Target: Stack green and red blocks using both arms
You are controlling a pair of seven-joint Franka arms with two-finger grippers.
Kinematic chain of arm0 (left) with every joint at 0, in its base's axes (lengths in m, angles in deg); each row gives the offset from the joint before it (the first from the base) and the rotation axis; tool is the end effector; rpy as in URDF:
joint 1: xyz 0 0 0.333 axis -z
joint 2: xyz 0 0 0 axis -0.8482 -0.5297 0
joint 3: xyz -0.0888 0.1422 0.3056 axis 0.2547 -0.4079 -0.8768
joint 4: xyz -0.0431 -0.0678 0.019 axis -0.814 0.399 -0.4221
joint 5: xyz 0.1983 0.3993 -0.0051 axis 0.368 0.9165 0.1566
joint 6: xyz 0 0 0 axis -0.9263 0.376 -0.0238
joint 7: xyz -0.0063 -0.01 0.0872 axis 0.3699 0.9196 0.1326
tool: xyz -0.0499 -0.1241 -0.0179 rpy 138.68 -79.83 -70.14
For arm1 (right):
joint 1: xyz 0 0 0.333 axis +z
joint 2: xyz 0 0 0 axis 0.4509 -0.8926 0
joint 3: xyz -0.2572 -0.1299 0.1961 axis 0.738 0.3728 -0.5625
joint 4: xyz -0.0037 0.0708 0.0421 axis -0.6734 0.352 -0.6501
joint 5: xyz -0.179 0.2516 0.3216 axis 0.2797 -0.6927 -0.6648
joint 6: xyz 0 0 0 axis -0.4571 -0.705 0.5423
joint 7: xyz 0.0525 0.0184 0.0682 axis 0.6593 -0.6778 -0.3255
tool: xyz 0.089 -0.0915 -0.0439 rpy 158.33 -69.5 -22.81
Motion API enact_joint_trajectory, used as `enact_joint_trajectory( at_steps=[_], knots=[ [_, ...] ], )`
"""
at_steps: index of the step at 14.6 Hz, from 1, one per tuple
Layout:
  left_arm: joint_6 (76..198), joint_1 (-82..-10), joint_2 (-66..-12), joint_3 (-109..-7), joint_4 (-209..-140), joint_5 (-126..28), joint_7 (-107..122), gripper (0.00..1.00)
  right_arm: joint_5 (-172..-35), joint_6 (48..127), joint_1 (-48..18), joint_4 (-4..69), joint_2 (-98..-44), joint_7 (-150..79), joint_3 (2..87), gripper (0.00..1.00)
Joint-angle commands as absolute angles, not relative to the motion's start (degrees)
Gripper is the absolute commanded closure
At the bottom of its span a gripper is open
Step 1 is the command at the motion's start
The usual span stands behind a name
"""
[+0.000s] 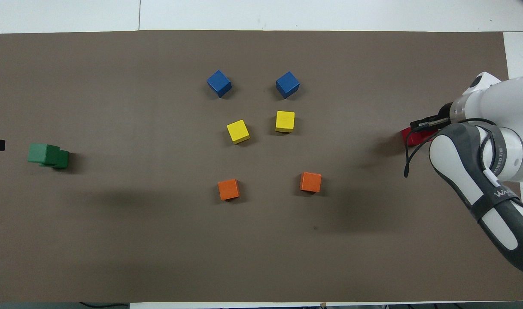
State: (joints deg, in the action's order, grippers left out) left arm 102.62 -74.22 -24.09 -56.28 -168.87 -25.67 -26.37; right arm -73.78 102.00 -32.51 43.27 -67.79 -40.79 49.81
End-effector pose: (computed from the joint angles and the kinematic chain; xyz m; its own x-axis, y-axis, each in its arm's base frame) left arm 0.5891 0.1106 0.5742 0.9888 -0.1179 0.0916 -0.1179 -0.9930 -0.0060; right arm 0.6527 -0.0418 0.3358 0.9826 0.1628 0.0894 0.1633 -0.9866 0.0024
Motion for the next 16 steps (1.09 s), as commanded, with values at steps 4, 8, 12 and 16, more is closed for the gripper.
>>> enact_joint_trajectory(
  at_steps=[4, 8, 12, 16],
  knots=[
    [94.51, -70.15, -26.19, -55.83, -161.23, -23.74, -18.24, 0.00, -74.20, 103.12, -33.39, 44.72, -66.67, -42.60, 49.47, 1.00],
    [89.94, -66.72, -27.33, -56.19, -157.98, -24.01, -18.23, 0.00, -74.20, 103.12, -33.30, 44.72, -66.67, -42.43, 49.47, 1.00],
    [86.33, -64.43, -29.09, -57.41, -154.37, -23.75, -18.15, 0.00, -74.20, 103.12, -33.30, 44.72, -66.67, -42.16, 49.47, 1.00],
    [84.83, -64.43, -29.01, -57.33, -154.19, -24.01, -18.15, 0.00, -74.20, 103.38, -33.30, 44.64, -66.67, -41.99, 49.47, 0.94]
  ],
)
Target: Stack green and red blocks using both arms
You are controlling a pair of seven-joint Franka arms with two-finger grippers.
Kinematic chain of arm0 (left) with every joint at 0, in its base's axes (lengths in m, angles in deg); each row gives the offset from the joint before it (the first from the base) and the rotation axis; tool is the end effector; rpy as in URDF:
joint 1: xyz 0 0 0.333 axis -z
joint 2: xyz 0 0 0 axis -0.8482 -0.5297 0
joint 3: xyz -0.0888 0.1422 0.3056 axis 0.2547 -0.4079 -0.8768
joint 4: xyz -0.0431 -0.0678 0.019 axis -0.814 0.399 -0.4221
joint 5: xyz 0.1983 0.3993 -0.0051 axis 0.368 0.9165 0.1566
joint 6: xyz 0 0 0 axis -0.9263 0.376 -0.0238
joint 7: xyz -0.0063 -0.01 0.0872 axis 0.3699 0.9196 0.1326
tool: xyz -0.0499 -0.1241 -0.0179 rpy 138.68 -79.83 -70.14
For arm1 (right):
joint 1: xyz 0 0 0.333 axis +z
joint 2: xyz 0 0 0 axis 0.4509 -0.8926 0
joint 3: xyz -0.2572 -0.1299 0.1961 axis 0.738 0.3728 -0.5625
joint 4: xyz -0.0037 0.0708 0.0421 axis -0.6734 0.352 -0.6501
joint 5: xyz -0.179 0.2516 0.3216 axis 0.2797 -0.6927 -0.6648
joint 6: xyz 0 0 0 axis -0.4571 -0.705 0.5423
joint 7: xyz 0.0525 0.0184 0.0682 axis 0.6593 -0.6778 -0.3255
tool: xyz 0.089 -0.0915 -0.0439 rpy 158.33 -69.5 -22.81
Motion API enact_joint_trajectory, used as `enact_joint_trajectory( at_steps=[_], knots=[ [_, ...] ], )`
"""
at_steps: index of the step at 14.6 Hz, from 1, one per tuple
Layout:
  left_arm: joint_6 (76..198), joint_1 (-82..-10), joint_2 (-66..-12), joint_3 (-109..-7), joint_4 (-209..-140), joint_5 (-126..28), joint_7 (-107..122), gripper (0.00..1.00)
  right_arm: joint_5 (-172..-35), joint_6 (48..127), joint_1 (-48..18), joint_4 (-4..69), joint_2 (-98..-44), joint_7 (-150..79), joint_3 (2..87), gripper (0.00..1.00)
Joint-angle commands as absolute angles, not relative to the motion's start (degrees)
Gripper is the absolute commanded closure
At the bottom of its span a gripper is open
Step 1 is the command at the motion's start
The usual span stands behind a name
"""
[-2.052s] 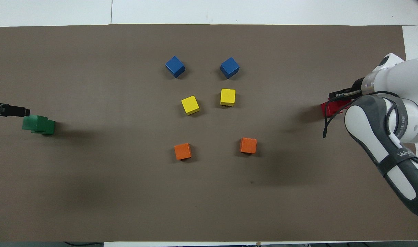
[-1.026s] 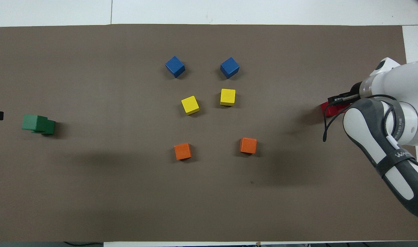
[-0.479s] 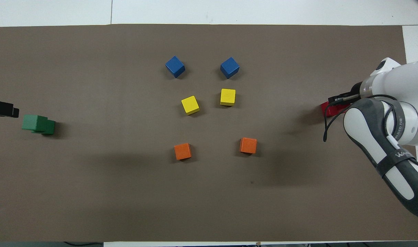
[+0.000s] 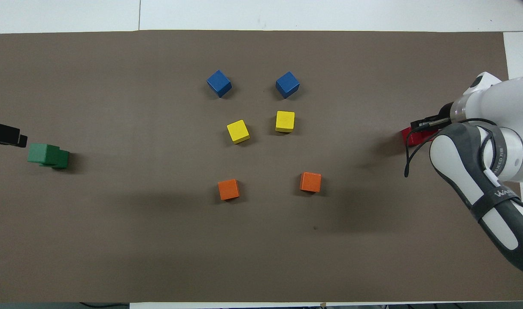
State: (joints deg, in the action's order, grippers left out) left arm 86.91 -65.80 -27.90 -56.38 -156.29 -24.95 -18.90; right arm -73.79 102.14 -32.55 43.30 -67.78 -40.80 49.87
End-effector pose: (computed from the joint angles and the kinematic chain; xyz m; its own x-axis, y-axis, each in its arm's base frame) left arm 0.5988 0.0263 0.6267 0.9898 -0.1393 -0.0281 -0.1387 -0.9901 0.0223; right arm 0.6528 -0.0429 0.3359 0.9827 0.1612 0.0914 0.1616 -0.9869 0.0030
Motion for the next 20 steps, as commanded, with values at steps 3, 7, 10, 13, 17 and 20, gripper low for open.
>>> enact_joint_trajectory(
  at_steps=[3, 7, 10, 13, 17, 20],
  knots=[
    [84.74, -63.73, -28.39, -57.41, -154.01, -23.83, -17.88, 0.00, -74.20, 103.38, -33.22, 44.72, -66.67, -40.15, 49.47, 0.65],
    [84.57, -62.85, -27.95, -57.42, -154.36, -23.57, -15.18, 0.00, -74.20, 103.38, -33.21, 44.72, -66.67, -39.97, 49.47, 0.09],
    [84.66, -62.15, -27.86, -57.42, -154.37, -23.48, -14.19, 0.00, -74.20, 103.38, -33.21, 44.64, -66.67, -39.97, 49.47, 0.05],
    [85.27, -62.15, -27.69, -57.50, -154.63, -22.70, -14.19, 0.00, -74.37, 102.34, -33.30, 43.76, -66.75, -39.62, 49.47, 0.04],
    [86.06, -62.23, -27.69, -57.50, -154.80, -23.57, -14.10, 0.00, -74.37, 94.10, -32.60, 40.51, -63.78, -34.80, 49.30, 0.02],
    [86.50, -62.67, -27.69, -57.50, -154.89, -23.83, -14.02, 0.00, -74.37, 87.14, -32.60, 39.36, -58.16, -32.68, 48.07, 0.01]
  ],
)
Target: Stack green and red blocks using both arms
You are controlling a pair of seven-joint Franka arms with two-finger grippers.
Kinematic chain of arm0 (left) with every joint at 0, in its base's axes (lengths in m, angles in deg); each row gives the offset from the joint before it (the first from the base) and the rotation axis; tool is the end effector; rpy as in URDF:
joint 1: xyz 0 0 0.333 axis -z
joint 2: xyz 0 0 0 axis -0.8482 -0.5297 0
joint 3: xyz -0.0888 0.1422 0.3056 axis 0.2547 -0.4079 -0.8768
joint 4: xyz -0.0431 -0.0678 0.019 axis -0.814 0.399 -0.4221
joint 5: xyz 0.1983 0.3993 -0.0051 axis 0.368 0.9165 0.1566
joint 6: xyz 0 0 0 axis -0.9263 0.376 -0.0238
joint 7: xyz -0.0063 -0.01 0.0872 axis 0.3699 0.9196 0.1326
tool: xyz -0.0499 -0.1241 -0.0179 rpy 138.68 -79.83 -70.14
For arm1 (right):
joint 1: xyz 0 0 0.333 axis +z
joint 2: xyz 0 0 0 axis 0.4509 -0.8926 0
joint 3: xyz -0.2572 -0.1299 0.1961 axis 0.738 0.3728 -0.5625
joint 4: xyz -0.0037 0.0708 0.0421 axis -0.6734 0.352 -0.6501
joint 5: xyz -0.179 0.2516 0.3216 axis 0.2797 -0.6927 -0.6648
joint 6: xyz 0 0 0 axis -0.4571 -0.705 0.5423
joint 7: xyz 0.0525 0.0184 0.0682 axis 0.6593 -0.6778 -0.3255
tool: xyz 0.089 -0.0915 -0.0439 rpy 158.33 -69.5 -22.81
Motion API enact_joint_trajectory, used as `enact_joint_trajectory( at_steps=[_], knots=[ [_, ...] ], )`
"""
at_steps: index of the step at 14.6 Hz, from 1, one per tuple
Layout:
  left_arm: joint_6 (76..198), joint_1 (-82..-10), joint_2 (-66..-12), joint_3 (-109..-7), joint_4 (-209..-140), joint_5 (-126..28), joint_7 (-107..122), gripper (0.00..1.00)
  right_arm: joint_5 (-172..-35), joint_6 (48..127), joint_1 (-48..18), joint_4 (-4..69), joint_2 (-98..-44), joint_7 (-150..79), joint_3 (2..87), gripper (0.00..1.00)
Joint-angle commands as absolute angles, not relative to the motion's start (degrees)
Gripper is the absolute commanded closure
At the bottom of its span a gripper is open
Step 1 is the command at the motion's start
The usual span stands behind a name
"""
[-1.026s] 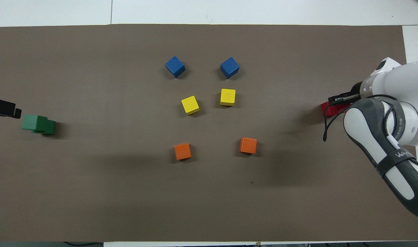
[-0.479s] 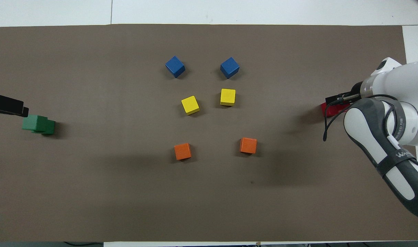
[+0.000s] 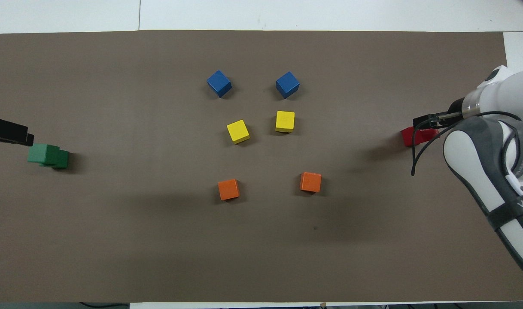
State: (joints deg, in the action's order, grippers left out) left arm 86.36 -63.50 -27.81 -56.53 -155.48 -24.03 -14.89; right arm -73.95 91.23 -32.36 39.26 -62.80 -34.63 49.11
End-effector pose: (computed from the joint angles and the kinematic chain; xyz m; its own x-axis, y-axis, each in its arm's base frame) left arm 0.5983 0.0060 0.6342 0.9940 -0.1067 -0.0254 -0.1066 -0.9943 0.0036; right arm 0.6460 -0.0313 0.4101 0.9957 0.0720 0.0589 0.0729 -0.9972 -0.0135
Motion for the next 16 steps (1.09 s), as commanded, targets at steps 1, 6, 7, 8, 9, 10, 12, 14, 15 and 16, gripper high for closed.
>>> enact_joint_trajectory(
  at_steps=[1, 6, 7, 8, 9, 10, 12, 14, 15, 16],
  knots=[
    [86.76, -62.67, -27.69, -57.42, -154.89, -23.83, -14.02, 0.00, -74.46, 84.08, -32.51, 39.36, -55.79, -32.50, 47.72, 0.00],
    [86.24, -62.59, -27.69, -57.50, -154.89, -25.23, -13.93, 0.00, -74.46, 72.46, -32.69, 36.83, -48.73, -32.50, 47.36, 0.00],
    [86.06, -62.41, -27.69, -57.50, -154.89, -26.11, -13.14, 0.00, -74.46, 70.45, -33.21, 34.38, -49.69, -32.50, 47.36, 0.00],
    [86.41, -62.24, -27.69, -57.50, -154.89, -26.21, -11.40, 0.00, -74.46, 70.08, -33.30, 33.40, -50.31, -32.50, 47.45, 0.00],
    [86.50, -62.23, -27.69, -57.50, -154.72, -26.21, -10.33, 0.00, -74.38, 69.90, -33.22, 32.17, -51.02, -32.41, 47.45, 0.00],
    [86.50, -62.23, -27.60, -57.50, -154.54, -26.21, -10.32, 0.00, -74.37, 68.85, -33.13, 29.02, -52.76, -32.32, 47.45, 0.00],
    [86.50, -62.15, -27.51, -57.50, -154.45, -25.86, -10.32, 0.00, -74.37, 62.72, -32.78, 20.77, -57.68, -31.45, 47.45, 0.00],
    [86.33, -62.15, -26.73, -57.50, -154.63, -25.68, -10.32, 0.00, -74.46, 61.72, -32.69, 20.11, -57.97, -30.74, 47.36, 0.00],
    [86.15, -62.15, -26.63, -57.50, -154.63, -25.59, -10.41, 0.00, -74.46, 61.72, -32.69, 20.20, -57.88, -30.74, 47.36, 0.00],
    [86.06, -62.06, -26.55, -57.50, -154.63, -25.59, -10.41, 0.00, -74.38, 61.64, -32.69, 20.20, -57.62, -30.65, 47.36, 0.00]
  ],
)
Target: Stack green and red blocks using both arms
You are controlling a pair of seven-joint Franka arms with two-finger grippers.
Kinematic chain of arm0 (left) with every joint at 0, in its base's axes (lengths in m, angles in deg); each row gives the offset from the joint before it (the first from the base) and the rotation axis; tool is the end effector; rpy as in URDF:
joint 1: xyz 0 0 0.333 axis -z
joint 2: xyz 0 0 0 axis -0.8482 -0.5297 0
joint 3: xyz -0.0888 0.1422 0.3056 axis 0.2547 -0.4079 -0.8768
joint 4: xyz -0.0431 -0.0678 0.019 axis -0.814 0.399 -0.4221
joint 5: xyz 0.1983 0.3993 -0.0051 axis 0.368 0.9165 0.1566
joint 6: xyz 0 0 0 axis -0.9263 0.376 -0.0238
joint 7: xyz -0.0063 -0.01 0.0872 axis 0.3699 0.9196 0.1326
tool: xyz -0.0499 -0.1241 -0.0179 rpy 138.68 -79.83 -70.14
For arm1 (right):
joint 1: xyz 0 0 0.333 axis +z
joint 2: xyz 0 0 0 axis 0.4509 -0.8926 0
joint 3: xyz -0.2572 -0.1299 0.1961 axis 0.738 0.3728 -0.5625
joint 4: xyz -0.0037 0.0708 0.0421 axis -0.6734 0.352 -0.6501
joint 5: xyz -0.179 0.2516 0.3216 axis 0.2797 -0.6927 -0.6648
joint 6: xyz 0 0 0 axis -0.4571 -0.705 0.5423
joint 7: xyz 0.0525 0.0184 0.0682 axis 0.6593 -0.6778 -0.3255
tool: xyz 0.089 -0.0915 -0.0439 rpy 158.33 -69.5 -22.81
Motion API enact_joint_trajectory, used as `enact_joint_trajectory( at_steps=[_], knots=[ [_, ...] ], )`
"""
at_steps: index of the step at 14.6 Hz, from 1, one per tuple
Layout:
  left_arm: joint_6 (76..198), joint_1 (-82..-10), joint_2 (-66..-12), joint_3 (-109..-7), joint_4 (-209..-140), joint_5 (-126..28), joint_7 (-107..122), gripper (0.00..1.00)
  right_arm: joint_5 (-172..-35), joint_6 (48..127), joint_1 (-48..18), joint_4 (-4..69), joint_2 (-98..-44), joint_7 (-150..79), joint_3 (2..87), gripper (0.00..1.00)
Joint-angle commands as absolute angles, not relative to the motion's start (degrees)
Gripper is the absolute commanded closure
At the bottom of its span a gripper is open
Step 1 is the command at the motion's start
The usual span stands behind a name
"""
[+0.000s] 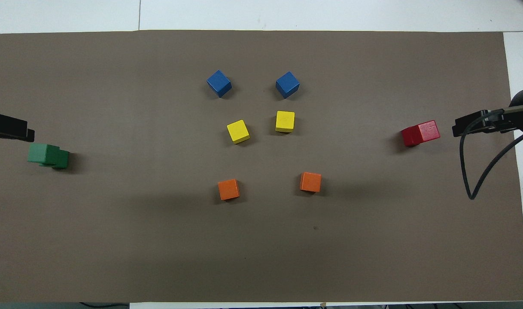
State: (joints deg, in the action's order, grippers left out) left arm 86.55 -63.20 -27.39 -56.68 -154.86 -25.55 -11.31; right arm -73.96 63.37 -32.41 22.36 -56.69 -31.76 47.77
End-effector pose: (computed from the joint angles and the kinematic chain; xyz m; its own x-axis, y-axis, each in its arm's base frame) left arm 0.5970 0.0005 0.6445 0.9988 -0.0479 -0.0028 -0.0478 -0.9985 0.0267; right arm 0.6154 -0.0145 0.5908 0.9982 0.0530 -0.0264 0.0525 -0.9984 -0.0206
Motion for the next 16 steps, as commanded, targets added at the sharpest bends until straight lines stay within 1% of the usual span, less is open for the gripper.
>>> enact_joint_trajectory(
  at_steps=[1, 3, 4, 9, 12, 16],
  knots=[
    [85.97, -62.06, -26.11, -57.50, -154.89, -25.59, -10.41, 0.00, -74.37, 61.11, -32.34, 20.11, -57.09, -30.74, 47.45, 0.00],
    [85.45, -62.15, -25.58, -57.50, -154.98, -25.59, -10.50, 0.00, -73.94, 61.20, -28.31, 20.11, -57.00, -30.74, 50.77, 0.00],
    [85.27, -62.15, -25.40, -57.50, -155.15, -25.59, -10.50, 0.00, -74.20, 61.37, -27.77, 20.11, -57.00, -30.74, 51.75, 0.00],
    [86.24, -62.32, -24.96, -57.50, -156.74, -25.50, -10.85, 0.00, -73.76, 61.37, -27.68, 20.02, -56.39, -30.74, 52.11, 0.00],
    [86.94, -62.41, -25.05, -57.50, -156.74, -25.50, -10.85, 0.00, -73.76, 61.20, -27.94, 20.55, -55.24, -30.82, 52.28, 0.00],
    [86.85, -62.67, -25.14, -57.42, -156.48, -25.50, -10.85, 0.00, -73.58, 61.11, -28.12, 20.64, -55.24, -30.83, 52.37, 0.00]
  ],
)
